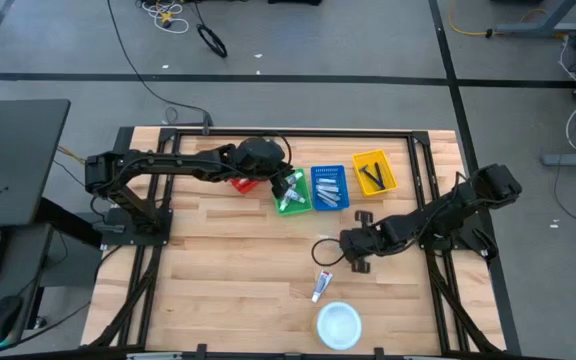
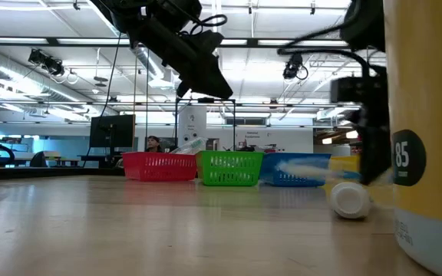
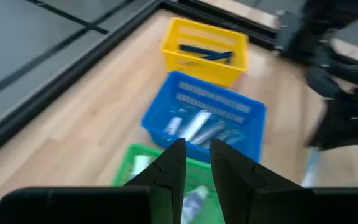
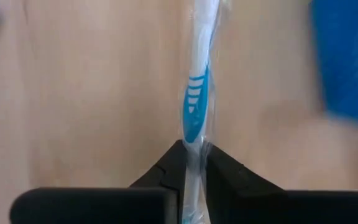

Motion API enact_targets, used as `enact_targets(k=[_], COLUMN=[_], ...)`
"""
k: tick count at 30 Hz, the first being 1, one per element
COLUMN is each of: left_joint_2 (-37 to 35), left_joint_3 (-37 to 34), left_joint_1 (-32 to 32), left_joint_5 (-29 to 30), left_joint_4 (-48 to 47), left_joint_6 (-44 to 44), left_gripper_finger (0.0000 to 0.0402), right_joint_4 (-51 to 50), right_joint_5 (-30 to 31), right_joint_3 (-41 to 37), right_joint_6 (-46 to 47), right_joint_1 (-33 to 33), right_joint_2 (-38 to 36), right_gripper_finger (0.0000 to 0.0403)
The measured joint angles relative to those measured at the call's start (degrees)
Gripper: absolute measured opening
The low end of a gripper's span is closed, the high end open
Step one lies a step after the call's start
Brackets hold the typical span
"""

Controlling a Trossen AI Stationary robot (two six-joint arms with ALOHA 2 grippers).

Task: Pick & Place Travel size toiletries
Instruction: Put the blue toothbrush into the red bin

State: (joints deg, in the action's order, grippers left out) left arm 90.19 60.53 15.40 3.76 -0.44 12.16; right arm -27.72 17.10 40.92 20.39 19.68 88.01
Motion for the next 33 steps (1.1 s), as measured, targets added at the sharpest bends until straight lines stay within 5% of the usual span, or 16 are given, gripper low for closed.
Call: enact_targets(k=[8, 15, 24, 33], left_joint_2=[0.0, 0.0, 0.02, 0.02], left_joint_3=[0.0, 0.0, 0.0, 0.0], left_joint_1=[-0.09, -0.66, -3.09, -2.97], left_joint_5=[-7.37, -12.58, -10.5, -3.1], left_joint_4=[-0.08, -0.57, -2.59, -1.43], left_joint_6=[-3.86, -7.75, -16.7, -17.61], left_gripper_finger=[0.008, 0.008, 0.008, 0.0118], right_joint_4=[10.36, 19.9, 32.94, 33.61], right_joint_5=[13.75, 17.77, 21.79, 29.25], right_joint_3=[0.31, 0.33, 0.38, 0.38], right_joint_6=[-10.12, -14.05, -19.35, -17.82], right_joint_1=[-4.3, -9.49, -14.04, -15.61], right_joint_2=[-0.04, -0.14, -0.24, -0.24], right_gripper_finger=[0.0043, 0.0043, 0.0043, 0.0043])
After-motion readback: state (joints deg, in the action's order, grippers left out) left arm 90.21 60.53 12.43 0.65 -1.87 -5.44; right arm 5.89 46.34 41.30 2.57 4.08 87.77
